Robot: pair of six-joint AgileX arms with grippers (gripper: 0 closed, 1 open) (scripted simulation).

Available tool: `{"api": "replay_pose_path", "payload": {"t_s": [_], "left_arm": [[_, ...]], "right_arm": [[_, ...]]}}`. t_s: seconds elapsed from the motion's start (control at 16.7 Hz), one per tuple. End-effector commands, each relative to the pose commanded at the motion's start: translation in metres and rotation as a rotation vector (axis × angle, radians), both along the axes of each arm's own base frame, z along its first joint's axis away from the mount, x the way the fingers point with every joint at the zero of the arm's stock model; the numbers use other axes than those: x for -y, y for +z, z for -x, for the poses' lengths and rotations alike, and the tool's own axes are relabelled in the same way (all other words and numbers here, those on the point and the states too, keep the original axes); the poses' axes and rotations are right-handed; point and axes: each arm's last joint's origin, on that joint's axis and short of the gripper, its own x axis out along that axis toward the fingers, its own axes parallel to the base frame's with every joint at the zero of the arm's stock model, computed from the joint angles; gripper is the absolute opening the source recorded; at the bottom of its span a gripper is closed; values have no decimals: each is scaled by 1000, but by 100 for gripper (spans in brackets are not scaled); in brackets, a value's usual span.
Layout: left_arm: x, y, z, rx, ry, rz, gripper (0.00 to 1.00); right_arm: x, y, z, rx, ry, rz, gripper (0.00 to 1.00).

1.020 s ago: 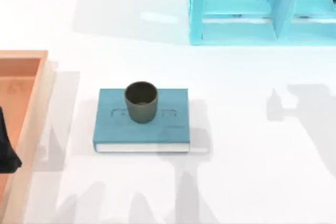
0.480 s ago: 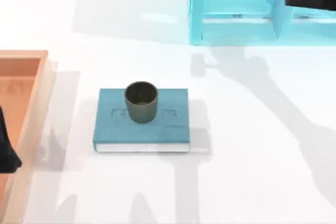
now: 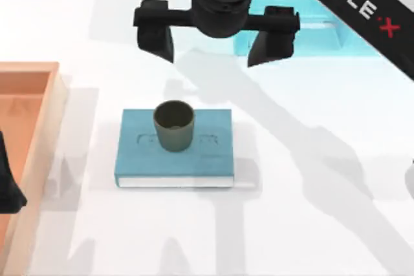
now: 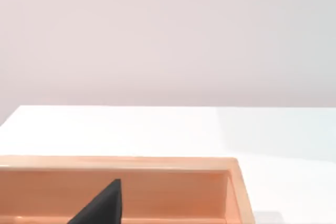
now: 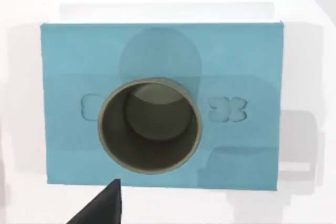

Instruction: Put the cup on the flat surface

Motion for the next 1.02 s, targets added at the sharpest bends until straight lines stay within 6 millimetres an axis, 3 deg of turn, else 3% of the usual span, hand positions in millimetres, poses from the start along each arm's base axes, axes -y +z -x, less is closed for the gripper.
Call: {"api": "replay_pose_path", "payload": {"t_s": [0.3, 0.78, 1.02], "left_arm": [[0, 0, 0, 0, 0, 0, 100], [0, 0, 0, 0, 0, 0, 100], [0, 0, 0, 0, 0, 0, 100]], "right_arm": [[-31, -33, 5, -63, -3, 65, 100], [-32, -38, 2, -65, -6, 67, 100], [-36, -60, -6, -61, -3, 64, 100]]}}
